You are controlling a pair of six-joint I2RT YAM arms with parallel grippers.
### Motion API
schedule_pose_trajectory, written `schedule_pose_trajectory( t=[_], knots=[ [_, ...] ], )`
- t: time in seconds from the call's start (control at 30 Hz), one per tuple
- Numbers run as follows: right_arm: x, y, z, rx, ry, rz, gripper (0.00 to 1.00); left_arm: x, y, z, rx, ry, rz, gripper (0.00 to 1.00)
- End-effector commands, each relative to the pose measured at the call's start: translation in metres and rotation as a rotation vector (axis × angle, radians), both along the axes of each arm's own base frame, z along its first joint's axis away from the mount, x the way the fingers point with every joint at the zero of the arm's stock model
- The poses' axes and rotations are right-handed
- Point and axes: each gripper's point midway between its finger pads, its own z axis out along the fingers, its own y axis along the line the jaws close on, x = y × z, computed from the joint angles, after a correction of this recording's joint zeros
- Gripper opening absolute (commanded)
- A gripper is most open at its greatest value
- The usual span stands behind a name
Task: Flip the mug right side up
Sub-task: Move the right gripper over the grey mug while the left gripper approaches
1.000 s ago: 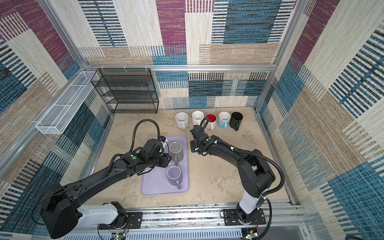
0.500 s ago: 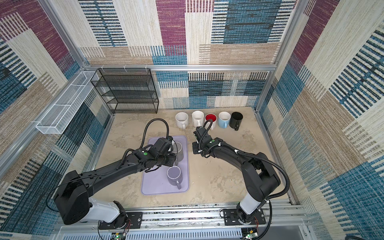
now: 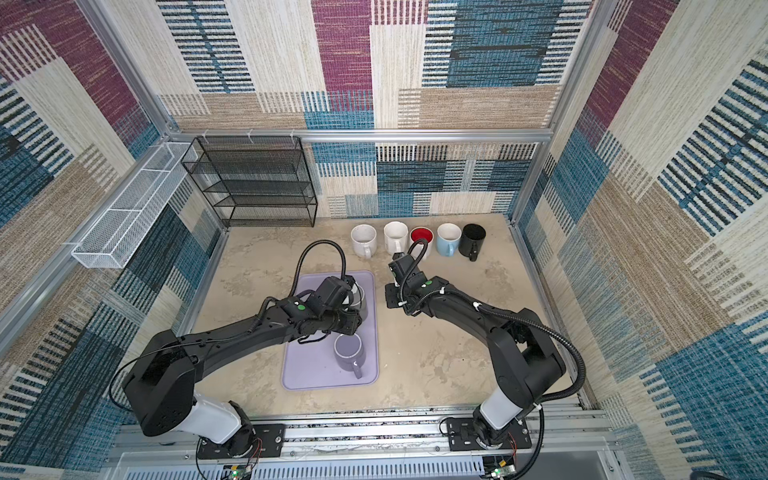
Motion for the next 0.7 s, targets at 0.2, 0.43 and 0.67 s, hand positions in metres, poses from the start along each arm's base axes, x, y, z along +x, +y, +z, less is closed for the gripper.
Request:
schedule_pose_trajectory(
  t=[0.2, 0.43, 0.67],
  knots=[
    [0.000, 0.003, 0.011, 0.034, -0.029, 0.010, 0.40, 0.006, -0.023, 0.024, -0.150, -0.042, -0.015, 0.39],
    [-0.014, 0.029, 0.026, 0.063, -0.047, 0.136, 0.40, 0.008, 0.012, 0.041, -0.039, -0.127, 0.031, 0.39],
    [-0.031, 0.058, 0.034, 0.052, -0.046, 0.221, 0.41, 0.013, 0.069, 0.056, 0.036, -0.194, 0.133, 0.40]
  ],
)
